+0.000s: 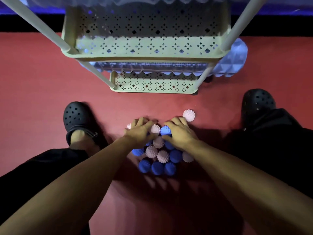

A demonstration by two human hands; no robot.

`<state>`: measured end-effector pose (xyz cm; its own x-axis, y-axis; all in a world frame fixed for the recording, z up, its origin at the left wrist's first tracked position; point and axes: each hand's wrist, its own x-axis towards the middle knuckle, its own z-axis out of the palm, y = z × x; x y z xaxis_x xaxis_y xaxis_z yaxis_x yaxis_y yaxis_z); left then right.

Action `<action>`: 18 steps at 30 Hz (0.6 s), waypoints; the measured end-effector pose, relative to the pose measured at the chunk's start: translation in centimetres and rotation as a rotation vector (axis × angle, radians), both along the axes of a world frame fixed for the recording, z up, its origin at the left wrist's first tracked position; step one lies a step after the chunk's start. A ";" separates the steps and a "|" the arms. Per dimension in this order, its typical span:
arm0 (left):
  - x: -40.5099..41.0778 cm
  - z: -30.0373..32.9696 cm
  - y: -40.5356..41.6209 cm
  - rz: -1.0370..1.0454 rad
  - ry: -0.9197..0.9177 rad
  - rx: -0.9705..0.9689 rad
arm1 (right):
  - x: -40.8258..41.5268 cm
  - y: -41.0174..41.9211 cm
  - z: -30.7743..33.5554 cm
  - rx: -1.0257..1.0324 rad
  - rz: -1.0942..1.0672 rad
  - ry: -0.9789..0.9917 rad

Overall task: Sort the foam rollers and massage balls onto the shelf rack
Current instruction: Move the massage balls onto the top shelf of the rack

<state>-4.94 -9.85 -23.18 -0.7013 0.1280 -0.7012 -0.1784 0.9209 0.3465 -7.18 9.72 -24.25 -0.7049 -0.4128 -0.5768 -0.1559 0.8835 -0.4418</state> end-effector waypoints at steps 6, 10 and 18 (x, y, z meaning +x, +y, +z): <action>-0.3 -0.9 -0.3 0.047 -0.070 0.013 | -0.5 -0.1 -0.1 0.009 0.009 0.006; 0.2 -1.0 0.2 0.023 -0.007 0.008 | -0.1 0.1 0.3 -0.007 -0.013 -0.021; 0.2 2.3 -0.6 0.161 0.130 0.133 | 0.3 1.2 3.4 0.003 -0.151 -0.008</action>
<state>-4.77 -10.42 -20.85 -0.8033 0.0927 -0.5883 -0.2651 0.8289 0.4926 -6.89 10.88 -20.84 -0.7539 -0.3005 -0.5842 -0.0174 0.8981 -0.4395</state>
